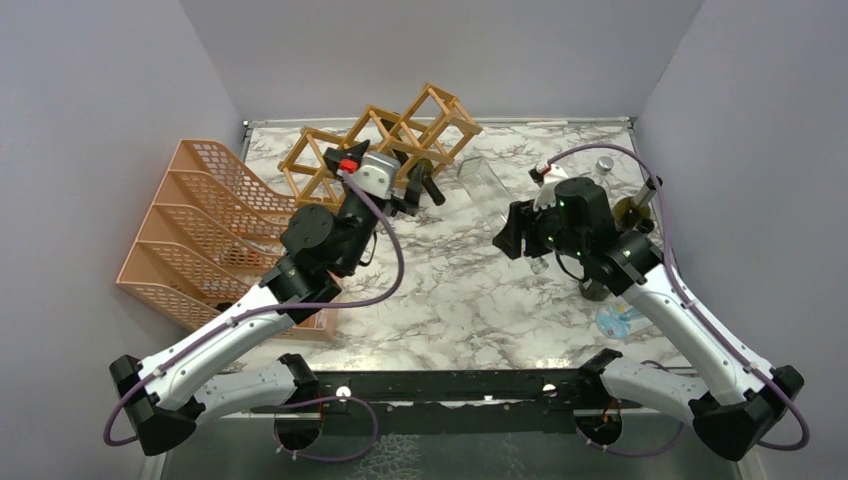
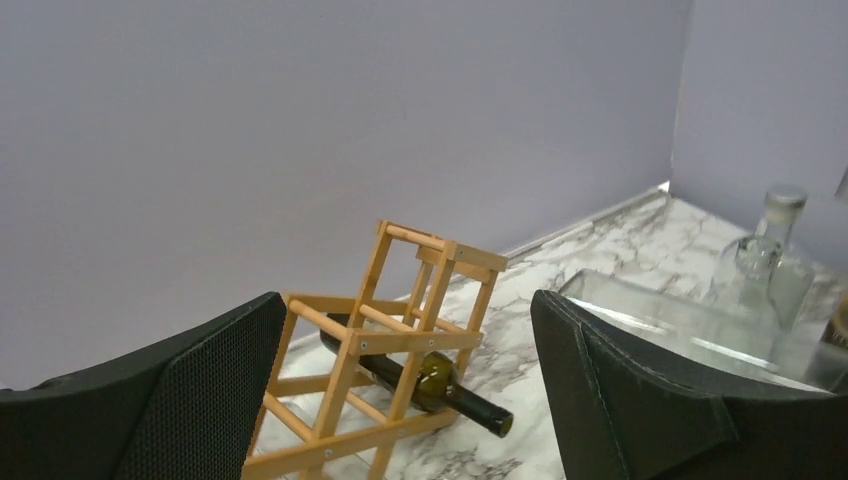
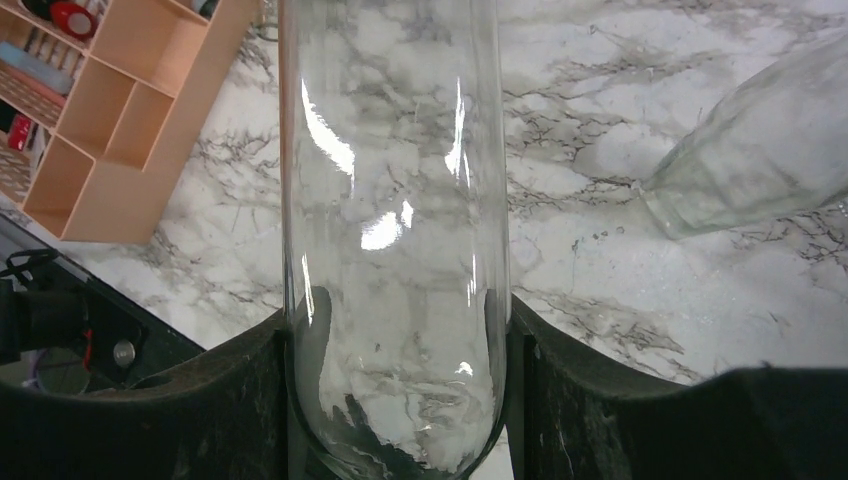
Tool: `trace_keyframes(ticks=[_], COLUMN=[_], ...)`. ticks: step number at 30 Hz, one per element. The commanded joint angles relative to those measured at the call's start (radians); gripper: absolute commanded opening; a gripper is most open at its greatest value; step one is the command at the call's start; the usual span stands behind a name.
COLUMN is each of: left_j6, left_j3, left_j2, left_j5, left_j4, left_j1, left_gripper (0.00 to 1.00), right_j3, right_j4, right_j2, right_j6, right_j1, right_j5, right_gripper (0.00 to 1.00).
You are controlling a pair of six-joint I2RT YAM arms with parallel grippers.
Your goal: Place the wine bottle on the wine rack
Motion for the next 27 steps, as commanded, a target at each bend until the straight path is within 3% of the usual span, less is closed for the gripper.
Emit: trace_keyframes(ticks=[1, 6, 13, 21, 27], left_j6=[-0.302, -0.406, -0.490, -0.506, -0.501], left_j3=[0.002, 0.049, 0.052, 0.027, 0.024], left_j2=[-0.083, -0.129, -0.188, -0.269, -0.285], left_j5=[-0.171, -0.170, -0.246, -0.346, -0.333], left_j4=[-0.122, -0.346, -0.546, -0.528, -0.506], left_j1=[-0.002, -0.003, -0.003, -0.003, -0.002], left_gripper=[0.99, 0.99, 0.99, 0.99, 0.99], right_j3=[-0.002, -0.011, 0.029, 0.124, 0.213], right_j4=[0.144, 0.217, 0.297, 0.363, 0.403], right_j2=[0.052, 0.141, 0.278, 0.466, 0.573], right_j6=[-0.036, -0.014, 0.012, 0.074, 0.112], right_j1=[-0.001, 0.008, 0.086, 0.182, 0.203], right_j5=[-0.068, -0.151, -0.085, 0.024, 0.089], right_gripper=[0.01, 0.01, 0.01, 0.01, 0.01])
